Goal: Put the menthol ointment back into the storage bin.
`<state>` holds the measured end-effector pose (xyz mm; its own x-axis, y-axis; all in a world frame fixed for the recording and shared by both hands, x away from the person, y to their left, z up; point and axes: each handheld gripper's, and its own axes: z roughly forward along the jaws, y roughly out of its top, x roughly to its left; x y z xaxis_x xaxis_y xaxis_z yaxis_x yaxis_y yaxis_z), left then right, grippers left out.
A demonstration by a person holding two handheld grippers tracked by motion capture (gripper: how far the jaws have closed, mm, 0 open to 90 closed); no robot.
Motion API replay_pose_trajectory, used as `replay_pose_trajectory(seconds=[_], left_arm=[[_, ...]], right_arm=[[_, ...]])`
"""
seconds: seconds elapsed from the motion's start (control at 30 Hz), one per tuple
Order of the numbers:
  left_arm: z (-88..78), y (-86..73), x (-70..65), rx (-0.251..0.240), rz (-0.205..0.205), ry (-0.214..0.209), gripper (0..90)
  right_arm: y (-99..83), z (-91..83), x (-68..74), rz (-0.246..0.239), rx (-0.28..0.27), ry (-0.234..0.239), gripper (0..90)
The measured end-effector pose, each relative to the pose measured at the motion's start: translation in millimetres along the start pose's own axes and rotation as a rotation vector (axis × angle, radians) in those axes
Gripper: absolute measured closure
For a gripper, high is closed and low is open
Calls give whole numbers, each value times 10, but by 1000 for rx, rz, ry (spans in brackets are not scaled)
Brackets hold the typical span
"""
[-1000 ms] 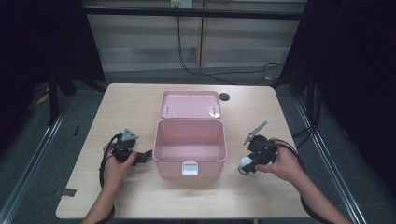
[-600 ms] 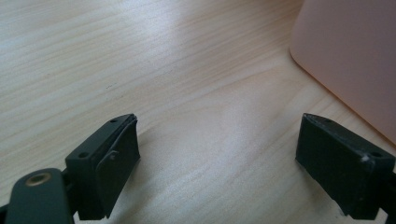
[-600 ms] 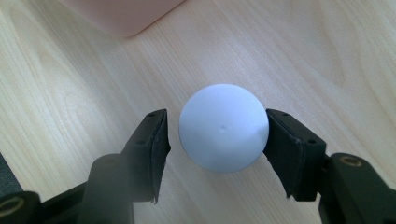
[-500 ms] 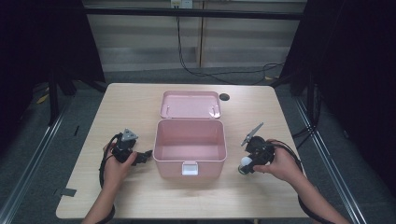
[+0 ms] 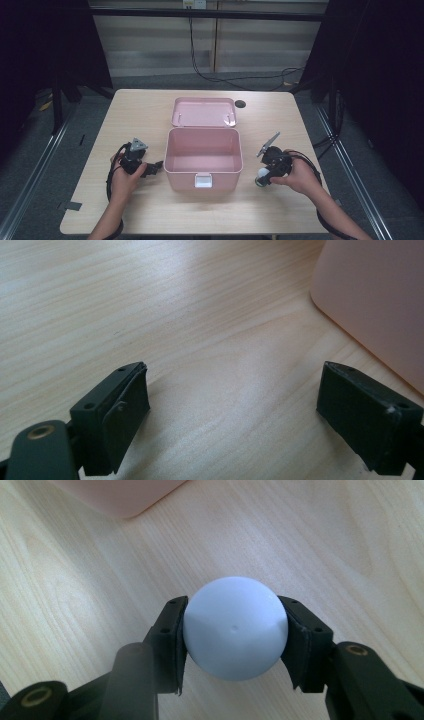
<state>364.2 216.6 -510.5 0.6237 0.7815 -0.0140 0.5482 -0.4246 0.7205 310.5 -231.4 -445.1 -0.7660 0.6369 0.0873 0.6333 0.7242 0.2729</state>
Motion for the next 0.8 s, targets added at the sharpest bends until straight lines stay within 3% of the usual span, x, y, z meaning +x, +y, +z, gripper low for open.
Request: replay_pose_trajectory(seconds=[0.33, 0.57, 0.63, 0.8], left_arm=[[0, 0, 0, 0, 0, 0, 127], [-1, 0, 0, 0, 1, 2, 127], [-1, 0, 0, 0, 1, 2, 127], [0, 0, -1, 0, -1, 2, 127]], right_arm=[[21, 0, 10, -41, 17, -20, 505], [48, -36, 38, -31, 28, -20, 506], [50, -53, 23, -51, 20, -16, 506], [65, -130, 23, -30, 26, -13, 507]])
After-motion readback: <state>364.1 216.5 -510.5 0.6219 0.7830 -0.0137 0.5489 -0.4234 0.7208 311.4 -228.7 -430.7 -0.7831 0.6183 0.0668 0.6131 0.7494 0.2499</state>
